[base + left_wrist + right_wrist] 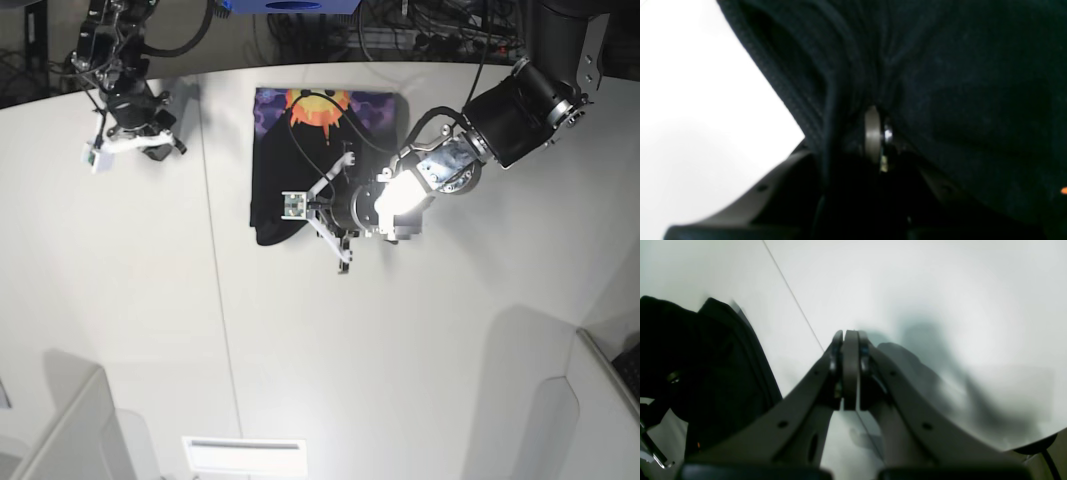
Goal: Fold the T-shirt properly
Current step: 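Pull the bundle's folded edge with the left gripper to straighten it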
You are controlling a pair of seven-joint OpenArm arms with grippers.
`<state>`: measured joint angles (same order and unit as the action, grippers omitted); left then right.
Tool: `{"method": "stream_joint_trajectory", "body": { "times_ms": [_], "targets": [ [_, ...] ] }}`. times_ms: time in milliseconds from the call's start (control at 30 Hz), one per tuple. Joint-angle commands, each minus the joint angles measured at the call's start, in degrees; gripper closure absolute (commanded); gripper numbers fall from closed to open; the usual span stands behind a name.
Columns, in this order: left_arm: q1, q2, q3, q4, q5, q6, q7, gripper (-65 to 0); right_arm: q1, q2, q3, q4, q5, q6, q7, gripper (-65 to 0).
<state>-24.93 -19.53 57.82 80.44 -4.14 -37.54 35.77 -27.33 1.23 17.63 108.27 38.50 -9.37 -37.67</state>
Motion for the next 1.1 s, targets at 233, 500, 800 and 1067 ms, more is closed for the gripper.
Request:
{"method": "stream_joint_trajectory", "body": {
  "times_ms": [233, 500, 800, 1067],
  "targets": [
    [0.5, -0.9, 1.3, -1.9, 2.3, -2.5, 6.6, -1.5, -0.1, 0.4, 0.0, 1.0, 0.1, 0.5, 0.8, 0.0],
    [-1.9, -0.8, 1.2, -1.8, 2.3, -2.5, 6.6, -29.5, -0.1, 0.4, 0.0, 1.0, 0.1, 0.5, 0.7, 0.0],
    [-5.0, -0.4, 1.1, -1.8, 2.3, -2.5, 6.6, -45.4, -0.1, 0.4, -0.1, 1.0, 0.1, 0.5, 0.6, 0.0],
    [-6.6, 3.1, -7.8, -1.7, 2.3, -2.5, 6.6, -45.7, 0.1, 0.5, -0.1, 0.9, 0.1, 0.5, 0.6, 0.0]
  ]
}}
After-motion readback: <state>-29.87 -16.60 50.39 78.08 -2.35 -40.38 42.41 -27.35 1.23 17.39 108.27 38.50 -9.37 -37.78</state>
